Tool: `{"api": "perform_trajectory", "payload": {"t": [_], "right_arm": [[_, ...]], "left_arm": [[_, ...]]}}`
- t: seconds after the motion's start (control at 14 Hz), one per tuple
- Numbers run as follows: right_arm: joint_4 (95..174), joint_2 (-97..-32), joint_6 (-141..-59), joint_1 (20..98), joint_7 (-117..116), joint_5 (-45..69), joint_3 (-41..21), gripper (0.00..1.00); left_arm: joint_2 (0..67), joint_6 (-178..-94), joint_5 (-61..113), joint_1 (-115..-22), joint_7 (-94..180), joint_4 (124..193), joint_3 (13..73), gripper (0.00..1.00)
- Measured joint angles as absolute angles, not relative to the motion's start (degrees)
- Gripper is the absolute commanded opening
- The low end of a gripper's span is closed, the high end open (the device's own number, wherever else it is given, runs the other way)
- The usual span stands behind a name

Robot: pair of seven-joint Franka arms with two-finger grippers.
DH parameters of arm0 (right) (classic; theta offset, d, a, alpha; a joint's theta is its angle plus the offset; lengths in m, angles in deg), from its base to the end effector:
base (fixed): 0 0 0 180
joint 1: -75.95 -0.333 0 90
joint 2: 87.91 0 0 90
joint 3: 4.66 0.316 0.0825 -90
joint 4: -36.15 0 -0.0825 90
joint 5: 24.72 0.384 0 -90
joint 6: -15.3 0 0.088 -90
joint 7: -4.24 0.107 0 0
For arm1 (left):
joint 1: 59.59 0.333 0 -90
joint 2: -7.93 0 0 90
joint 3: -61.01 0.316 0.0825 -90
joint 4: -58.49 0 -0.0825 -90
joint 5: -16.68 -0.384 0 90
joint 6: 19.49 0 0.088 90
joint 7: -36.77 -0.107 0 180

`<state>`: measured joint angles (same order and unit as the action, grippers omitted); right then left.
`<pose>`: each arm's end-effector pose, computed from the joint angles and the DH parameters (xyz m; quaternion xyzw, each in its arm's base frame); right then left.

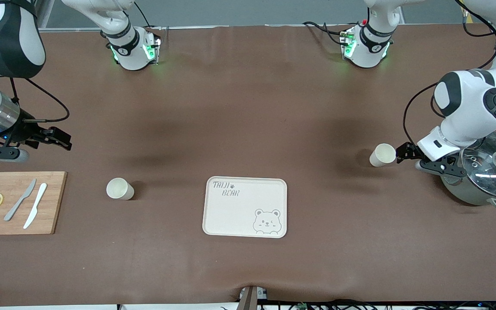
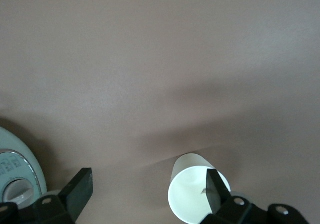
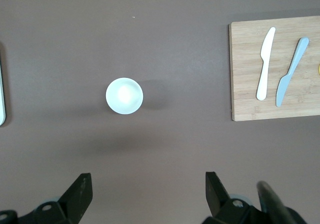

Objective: Place white IKEA cup upright on tray with both arms
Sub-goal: 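Lower the left gripper around the cup rim and close it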

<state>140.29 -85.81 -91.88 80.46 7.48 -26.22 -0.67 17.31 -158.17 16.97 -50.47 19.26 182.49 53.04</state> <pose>0.5755 -0.0077 0.5121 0.9995 -0.0291 0.0085 0.0111 0.5660 0.0123 0.3300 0.9891 -0.1389 0.0485 0.0052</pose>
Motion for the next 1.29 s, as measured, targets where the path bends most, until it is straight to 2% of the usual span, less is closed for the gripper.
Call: {"api": "perform_trajectory", "payload": {"t": [1.29], "right_arm": [[140.29, -85.81, -91.88, 80.46, 7.48, -26.22, -0.67, 1.00]], "left_arm": [[18.98, -177.86, 16.97, -50.14, 18.89, 197.15, 53.04, 1.00]]}}
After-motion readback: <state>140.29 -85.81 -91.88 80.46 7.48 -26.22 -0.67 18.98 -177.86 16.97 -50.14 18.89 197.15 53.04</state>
